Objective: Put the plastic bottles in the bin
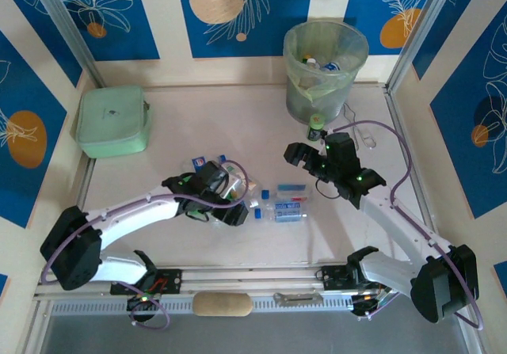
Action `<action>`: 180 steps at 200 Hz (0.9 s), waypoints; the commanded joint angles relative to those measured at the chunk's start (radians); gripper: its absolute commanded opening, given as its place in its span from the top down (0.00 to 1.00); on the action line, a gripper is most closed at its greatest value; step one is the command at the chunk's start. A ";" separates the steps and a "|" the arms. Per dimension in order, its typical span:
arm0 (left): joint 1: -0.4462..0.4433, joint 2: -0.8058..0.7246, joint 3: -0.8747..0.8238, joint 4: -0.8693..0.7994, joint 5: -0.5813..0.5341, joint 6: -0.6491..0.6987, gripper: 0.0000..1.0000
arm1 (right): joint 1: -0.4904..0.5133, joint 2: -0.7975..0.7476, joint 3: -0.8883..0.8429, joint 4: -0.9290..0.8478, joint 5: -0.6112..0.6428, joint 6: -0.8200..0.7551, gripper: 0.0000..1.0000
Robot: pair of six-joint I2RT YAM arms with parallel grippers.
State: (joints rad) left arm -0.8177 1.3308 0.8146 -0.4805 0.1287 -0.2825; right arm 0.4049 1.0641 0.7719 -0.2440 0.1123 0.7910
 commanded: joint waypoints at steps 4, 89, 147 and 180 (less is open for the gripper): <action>-0.023 0.020 0.034 -0.060 -0.044 0.051 0.01 | 0.003 0.006 -0.005 0.047 0.021 0.026 0.01; -0.085 0.061 0.003 -0.090 -0.128 0.075 0.06 | 0.004 0.061 0.000 0.074 0.017 0.029 0.01; -0.096 0.119 -0.002 -0.038 -0.158 0.092 0.13 | 0.002 0.074 0.000 0.064 0.021 0.041 0.01; -0.097 0.152 -0.002 -0.024 -0.167 0.092 0.18 | -0.009 0.068 -0.002 0.061 0.024 0.042 0.01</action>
State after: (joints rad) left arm -0.9043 1.4605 0.8200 -0.5137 -0.0139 -0.2047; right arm 0.4046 1.1419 0.7719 -0.1867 0.1246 0.8200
